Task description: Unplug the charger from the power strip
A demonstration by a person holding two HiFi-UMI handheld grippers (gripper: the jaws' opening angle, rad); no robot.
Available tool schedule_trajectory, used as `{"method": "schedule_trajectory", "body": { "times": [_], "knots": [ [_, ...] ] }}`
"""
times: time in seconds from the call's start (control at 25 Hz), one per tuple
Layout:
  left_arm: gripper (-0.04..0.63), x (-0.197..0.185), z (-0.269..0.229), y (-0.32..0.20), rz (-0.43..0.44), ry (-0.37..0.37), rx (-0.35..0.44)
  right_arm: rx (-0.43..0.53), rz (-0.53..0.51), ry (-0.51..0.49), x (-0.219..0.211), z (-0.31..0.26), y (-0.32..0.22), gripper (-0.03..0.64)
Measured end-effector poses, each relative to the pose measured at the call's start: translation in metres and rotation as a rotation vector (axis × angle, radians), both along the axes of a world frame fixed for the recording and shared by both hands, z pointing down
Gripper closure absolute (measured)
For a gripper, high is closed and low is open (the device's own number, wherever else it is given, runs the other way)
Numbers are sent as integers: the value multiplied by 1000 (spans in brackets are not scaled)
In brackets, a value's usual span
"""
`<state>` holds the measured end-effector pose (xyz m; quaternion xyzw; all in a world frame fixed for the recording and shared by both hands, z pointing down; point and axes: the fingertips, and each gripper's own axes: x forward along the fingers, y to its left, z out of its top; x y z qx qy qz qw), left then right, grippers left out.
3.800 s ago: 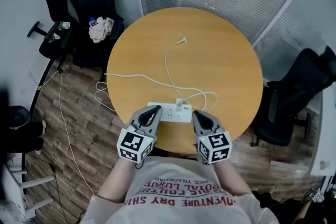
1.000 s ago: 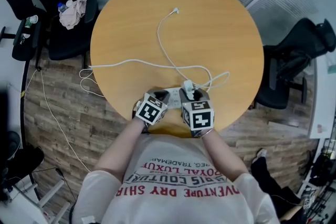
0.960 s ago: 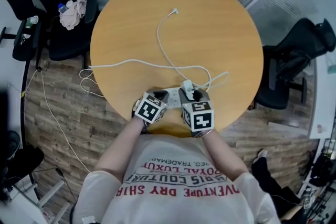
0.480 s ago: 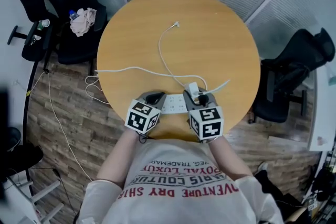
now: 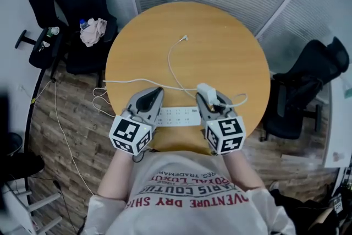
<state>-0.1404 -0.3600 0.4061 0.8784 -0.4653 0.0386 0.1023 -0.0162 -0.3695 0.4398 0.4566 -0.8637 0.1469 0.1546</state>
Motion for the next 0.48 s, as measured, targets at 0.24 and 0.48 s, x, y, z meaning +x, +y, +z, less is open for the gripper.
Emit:
{"method": "schedule_trajectory", "body": {
  "times": [0.24, 0.48],
  "knots": [
    [561, -7, -38, 5, -27, -6, 139, 73, -3, -46, 1, -25, 0, 462],
    [561, 0, -32, 7, 0, -18, 156, 124, -36, -51, -2, -34, -2, 462]
  ]
}}
